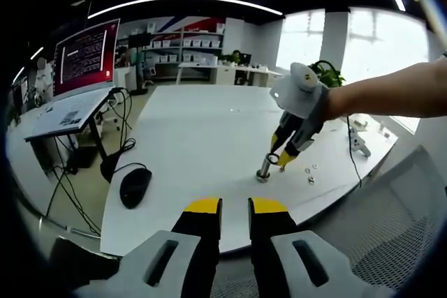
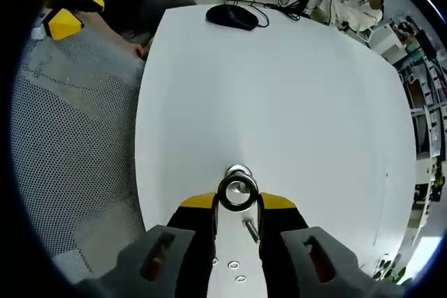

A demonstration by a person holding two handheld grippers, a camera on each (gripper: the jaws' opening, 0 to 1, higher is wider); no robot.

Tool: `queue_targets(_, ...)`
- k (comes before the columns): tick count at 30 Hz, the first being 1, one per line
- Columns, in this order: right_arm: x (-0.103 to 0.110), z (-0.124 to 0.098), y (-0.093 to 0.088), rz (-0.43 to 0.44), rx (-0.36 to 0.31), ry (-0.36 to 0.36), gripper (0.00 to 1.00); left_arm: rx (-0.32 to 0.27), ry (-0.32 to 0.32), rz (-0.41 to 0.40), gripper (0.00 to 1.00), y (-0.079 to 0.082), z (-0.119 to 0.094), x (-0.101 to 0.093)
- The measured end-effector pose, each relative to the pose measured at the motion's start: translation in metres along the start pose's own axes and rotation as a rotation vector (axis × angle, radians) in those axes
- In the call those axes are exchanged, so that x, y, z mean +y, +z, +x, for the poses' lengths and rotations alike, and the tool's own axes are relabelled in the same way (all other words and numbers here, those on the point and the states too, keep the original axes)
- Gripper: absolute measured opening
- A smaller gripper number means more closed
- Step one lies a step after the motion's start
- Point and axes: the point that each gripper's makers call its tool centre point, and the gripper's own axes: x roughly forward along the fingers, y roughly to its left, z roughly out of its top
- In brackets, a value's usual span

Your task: Place the washer onto the threaded stud by aligning its center hole with the stud, sliding it down to the base, and recovering from edge contact or off-axis alignment until the washer reaches the visible bottom stop.

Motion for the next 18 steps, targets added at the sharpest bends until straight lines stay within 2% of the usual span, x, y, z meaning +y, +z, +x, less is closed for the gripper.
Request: queue_targets(18,-0.004,0.012,0.001,0.001,0.025,0.026,0.23,-0.009,0.003,-0.006,0.13,0.001,0.000,0.000)
